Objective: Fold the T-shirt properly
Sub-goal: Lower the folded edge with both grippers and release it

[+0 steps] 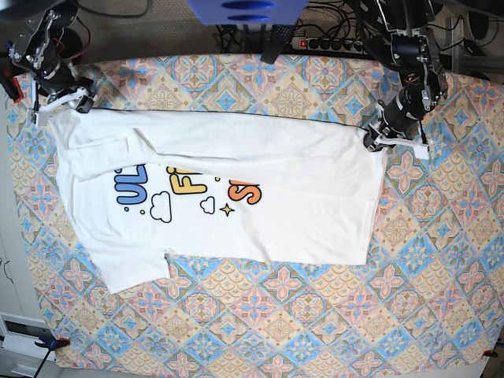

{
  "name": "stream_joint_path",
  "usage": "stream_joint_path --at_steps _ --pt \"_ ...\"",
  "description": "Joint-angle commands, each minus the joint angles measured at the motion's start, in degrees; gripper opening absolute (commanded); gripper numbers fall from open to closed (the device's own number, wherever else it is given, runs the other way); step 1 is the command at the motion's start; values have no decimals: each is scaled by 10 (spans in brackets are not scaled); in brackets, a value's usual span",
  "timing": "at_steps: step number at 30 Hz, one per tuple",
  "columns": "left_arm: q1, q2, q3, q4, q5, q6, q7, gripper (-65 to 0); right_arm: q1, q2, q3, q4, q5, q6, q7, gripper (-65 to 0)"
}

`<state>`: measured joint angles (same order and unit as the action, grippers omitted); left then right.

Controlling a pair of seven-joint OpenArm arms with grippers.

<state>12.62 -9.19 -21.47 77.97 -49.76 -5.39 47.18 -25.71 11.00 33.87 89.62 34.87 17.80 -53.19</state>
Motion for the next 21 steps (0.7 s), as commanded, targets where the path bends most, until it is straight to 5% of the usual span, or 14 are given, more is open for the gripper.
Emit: stream_joint_path --at_steps 1,5,10,21 --pt "2 -4 1 5 -1 0 10 -650 0 12 15 1 5 1 11 -355" --pt "12 -5 -2 6 -1 0 10 -650 1 12 33 -16 5 1 11 -336" --pt "17 -15 0 6 -2 -1 10 -650 44 12 33 -23 5 1 9 -231" --pt "28 -17 -2 6 -4 -1 10 -650 103 12 49 -80 6 1 -17 -225"
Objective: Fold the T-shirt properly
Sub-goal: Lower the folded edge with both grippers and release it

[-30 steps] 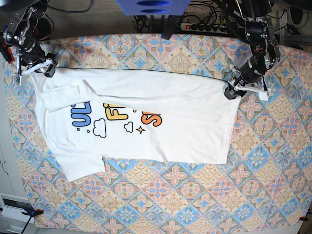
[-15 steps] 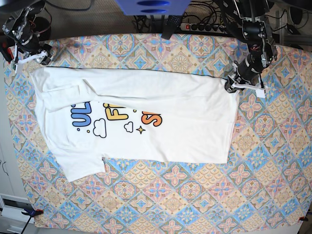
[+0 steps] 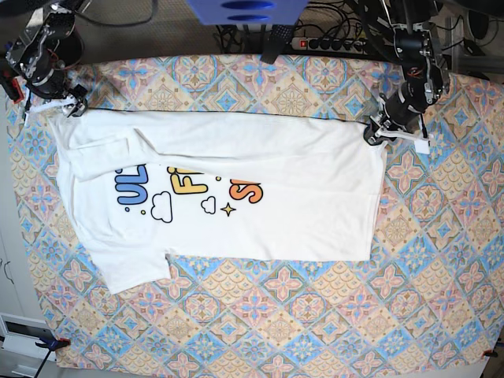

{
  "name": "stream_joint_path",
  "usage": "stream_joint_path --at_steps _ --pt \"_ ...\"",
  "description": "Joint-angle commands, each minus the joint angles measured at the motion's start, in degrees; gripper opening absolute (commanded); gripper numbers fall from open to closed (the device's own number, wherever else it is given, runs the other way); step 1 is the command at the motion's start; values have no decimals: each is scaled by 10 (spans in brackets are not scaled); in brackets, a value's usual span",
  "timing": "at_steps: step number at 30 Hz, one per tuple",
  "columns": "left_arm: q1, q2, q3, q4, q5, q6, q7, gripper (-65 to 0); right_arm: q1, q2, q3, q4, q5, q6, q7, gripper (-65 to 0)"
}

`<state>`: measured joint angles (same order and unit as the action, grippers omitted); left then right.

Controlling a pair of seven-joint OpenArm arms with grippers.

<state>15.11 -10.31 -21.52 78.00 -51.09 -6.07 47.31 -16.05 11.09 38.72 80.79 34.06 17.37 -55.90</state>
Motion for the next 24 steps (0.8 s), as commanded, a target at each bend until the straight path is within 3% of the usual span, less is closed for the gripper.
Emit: stream_joint_path --at_steps 1,16,19,24 --pt "4 -6 -2 6 9 6 9 -650 6 11 1 5 14 5 10 -225" --pt "11 -6 -3 6 8 6 9 -650 50 12 2 -143 12 6 15 -235" --pt "17 -6 -3 6 8 6 9 -650 48 12 2 -143 12 7 15 -325" --pt "29 -7 -4 6 8 6 9 -650 34 13 2 -142 12 7 14 -571"
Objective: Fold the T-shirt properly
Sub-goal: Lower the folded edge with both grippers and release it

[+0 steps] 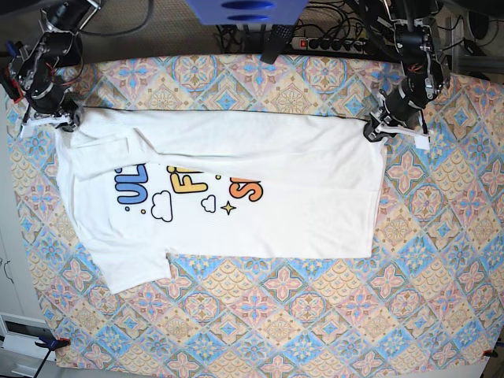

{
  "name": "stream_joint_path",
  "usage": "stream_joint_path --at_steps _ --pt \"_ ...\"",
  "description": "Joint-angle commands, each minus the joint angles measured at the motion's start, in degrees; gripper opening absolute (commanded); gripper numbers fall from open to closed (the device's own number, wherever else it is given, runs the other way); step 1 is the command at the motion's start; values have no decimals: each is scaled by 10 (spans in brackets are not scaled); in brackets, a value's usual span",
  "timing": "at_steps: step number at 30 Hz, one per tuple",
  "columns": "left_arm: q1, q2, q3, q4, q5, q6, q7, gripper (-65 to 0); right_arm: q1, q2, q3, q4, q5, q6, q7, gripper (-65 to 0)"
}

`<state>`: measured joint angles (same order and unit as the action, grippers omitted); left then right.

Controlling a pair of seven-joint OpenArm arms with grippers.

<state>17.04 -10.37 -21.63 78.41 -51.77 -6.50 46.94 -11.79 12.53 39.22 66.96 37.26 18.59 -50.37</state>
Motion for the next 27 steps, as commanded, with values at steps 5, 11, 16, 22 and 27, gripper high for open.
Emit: stream_joint_path --at_steps 5,11,16,22,27 --pt "39 -19 -3 26 14 10 13 -650 -43 -2 -3 -2 -20 -5 -44 -600" --pt "74 -27 -8 37 14 10 13 -650 -101 -2 -3 68 -20 -5 -45 -600" --pt "104 -37 -16 37 14 10 13 -650 -150 -3 -3 133 -20 -5 -45 -599" --pt "121 -45 -16 37 13 10 13 -650 -155 -3 -8 136 -20 -4 -45 -588" --pt "132 -45 -16 37 9 10 14 -650 -155 -3 -8 139 -20 -4 -45 -480"
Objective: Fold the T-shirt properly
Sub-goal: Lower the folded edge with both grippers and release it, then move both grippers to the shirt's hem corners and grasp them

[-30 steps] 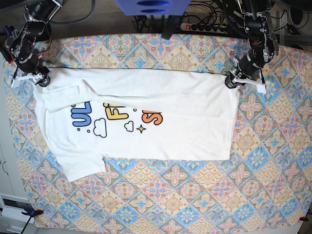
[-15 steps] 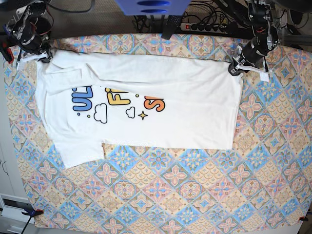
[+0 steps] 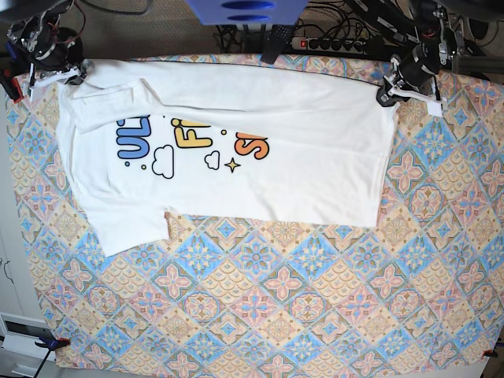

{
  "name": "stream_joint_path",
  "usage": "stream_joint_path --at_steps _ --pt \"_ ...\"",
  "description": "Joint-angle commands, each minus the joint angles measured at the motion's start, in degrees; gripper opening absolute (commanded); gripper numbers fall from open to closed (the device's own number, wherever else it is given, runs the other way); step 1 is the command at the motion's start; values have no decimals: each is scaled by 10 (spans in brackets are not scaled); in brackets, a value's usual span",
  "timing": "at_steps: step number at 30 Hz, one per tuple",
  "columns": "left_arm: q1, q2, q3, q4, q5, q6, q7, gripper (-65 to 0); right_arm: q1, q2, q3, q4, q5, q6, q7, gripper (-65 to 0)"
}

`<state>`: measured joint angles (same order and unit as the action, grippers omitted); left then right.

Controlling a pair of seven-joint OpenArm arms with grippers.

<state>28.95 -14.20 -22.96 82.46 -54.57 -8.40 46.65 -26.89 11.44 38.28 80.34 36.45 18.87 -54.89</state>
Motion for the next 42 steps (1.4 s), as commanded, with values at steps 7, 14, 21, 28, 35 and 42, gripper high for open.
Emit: stream_joint_path --at_steps 7,14,21,28,35,42 --pt "47 -14 -3 -3 1 29 16 -638 -6 8 5 6 -11 -7 0 -381" --pt "51 -19 -3 8 0 28 16 -633 -16 8 6 43 -11 -7 0 -379" --pt "91 -16 -30 116 0 33 25 -411 -31 8 6 92 -11 -7 0 -378" --pt "76 -2 -119 157 1 33 74 -309 -32 7 52 129 -11 -7 -8 -345" --pt "28 -12 -150 158 3 33 75 -309 -31 7 112 200 -11 -7 -55 -334" --pt "-30 -24 -147 155 5 33 75 -309 -30 7 135 251 -11 -7 -66 -334"
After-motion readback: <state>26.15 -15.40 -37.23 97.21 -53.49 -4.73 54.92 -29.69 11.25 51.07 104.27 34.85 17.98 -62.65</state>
